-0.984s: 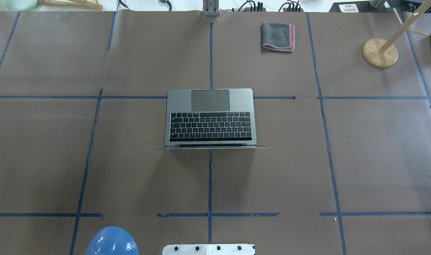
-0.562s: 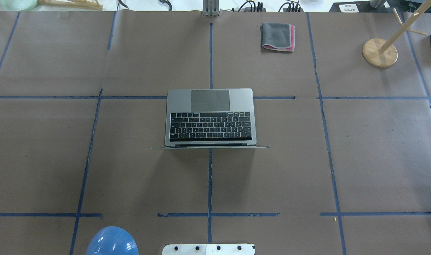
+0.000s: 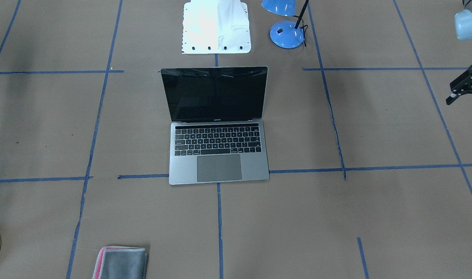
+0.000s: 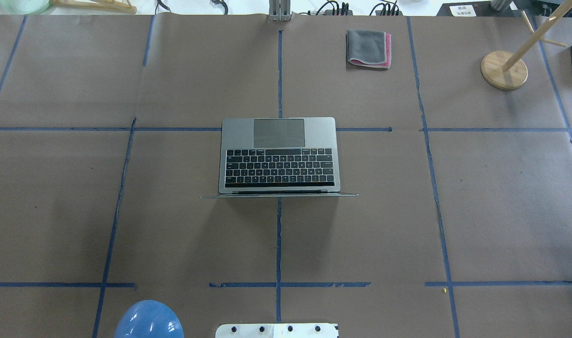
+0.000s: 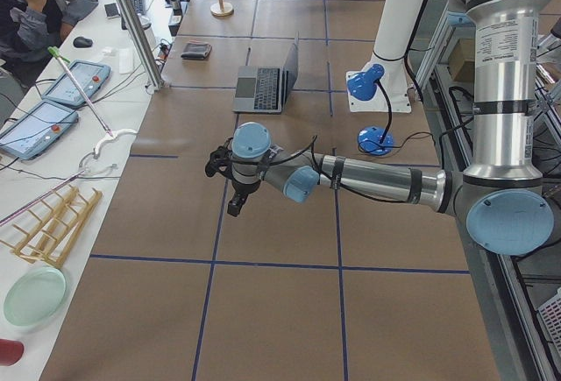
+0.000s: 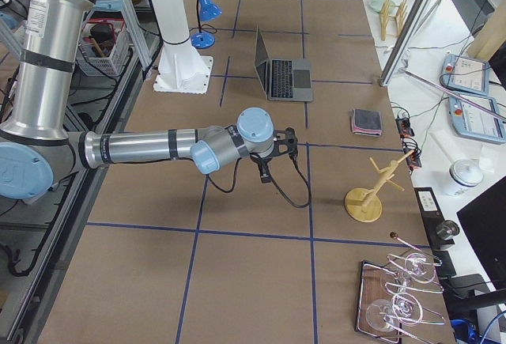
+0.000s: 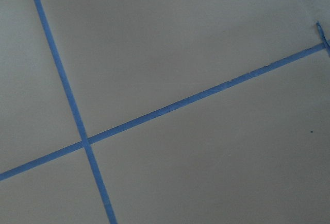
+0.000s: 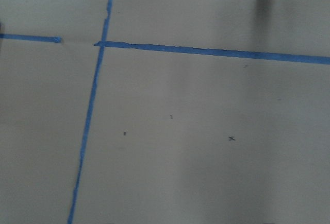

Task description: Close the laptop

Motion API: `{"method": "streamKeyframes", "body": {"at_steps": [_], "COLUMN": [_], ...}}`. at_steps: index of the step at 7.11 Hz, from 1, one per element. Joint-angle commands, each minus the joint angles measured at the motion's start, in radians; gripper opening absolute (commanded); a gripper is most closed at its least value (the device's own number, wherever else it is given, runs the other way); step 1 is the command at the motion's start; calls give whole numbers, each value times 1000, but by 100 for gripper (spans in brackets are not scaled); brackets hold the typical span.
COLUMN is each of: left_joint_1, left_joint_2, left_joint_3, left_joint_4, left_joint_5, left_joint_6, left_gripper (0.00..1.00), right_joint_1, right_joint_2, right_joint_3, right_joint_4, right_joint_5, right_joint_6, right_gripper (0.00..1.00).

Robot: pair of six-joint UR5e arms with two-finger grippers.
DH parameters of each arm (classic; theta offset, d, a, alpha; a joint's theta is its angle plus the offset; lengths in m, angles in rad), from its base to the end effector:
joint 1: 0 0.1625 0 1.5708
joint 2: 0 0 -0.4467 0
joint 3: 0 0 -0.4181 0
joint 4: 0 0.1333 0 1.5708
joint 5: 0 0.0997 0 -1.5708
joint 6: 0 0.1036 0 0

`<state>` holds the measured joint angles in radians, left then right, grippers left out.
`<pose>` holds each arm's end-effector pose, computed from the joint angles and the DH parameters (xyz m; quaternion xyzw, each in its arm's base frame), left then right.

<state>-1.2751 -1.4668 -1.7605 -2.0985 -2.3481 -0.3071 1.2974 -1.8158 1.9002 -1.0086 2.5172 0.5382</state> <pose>0.0860 -0.4904 0.5740 0.1596 0.4279 0.1094 0.8829 -0.0671 -0.4219 0.5489 0.0892 -0.5087 -0.0321 0.8557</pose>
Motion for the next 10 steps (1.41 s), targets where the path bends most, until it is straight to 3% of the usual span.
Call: {"method": "streamKeyframes", "body": {"at_steps": [1, 3, 4, 7, 9, 10], "left_joint_1": [132, 230, 334, 668, 860, 922], "left_joint_2": [20, 20, 35, 94, 94, 91], "left_joint_3": [-2, -37, -124, -305, -335, -336], "left_joint_4": [-252, -395, -402, -400, -400, -399], "left_joint_5": [6, 30, 134, 468, 674, 750], "left_joint_6": [-369, -600, -738, -944, -1009, -1032], "left_gripper": [99, 99, 99, 99, 99, 99], "right_joint_1": [-245, -404, -515, -845, -1077, -1169], "right_joint_2": [6, 6, 0, -22, -45, -39], "right_joint_3": [3, 72, 142, 230, 276, 280], "right_joint_4": [378, 409, 409, 409, 409, 409], "right_joint_5": [-171, -311, -419, -757, -1032, -1172], "right_joint_6": [506, 650, 752, 897, 953, 956], "right_gripper": [99, 99, 99, 99, 99, 93]}}
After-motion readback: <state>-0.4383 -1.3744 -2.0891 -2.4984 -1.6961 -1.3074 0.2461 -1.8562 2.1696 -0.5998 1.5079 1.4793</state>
